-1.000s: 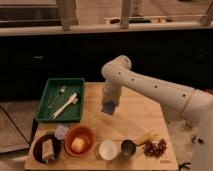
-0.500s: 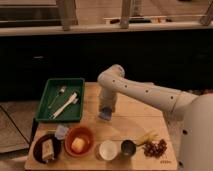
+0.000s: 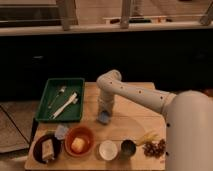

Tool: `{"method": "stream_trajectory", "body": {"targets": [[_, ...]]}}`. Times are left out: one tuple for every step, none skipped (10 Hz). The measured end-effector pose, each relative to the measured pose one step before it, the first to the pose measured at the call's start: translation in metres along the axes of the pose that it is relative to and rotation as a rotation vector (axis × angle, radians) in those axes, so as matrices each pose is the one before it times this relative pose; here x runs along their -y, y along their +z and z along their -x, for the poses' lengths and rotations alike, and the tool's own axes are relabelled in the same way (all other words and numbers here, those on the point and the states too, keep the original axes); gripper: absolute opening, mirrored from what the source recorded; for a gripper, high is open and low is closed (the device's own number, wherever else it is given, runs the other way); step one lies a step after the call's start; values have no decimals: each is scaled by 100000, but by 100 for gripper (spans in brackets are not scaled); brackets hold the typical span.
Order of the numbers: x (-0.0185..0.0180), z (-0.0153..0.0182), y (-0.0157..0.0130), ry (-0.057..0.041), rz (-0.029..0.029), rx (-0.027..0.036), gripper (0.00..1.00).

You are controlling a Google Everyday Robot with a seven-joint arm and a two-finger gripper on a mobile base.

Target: Place sponge in table surface

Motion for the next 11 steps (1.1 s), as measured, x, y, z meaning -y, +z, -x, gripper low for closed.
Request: {"method": "stream_trajectory", "body": {"targets": [[-13, -48, 209, 447, -20, 930, 1], [162, -57, 156, 349, -75, 1029, 7], [-168, -100, 27, 747, -153, 846, 19], [-136, -62, -38, 478, -136, 404, 27], [-37, -51, -34, 207, -103, 335, 35], [141, -35, -152, -79, -237, 427, 49], [35, -8, -58, -75, -59, 188, 57], [-19, -27, -106, 4, -133, 131, 68], [-30, -25, -172, -21, -99, -60, 75], [-34, -23, -185, -31, -137, -65, 80], [-77, -30, -170, 6, -80, -105, 80]]}}
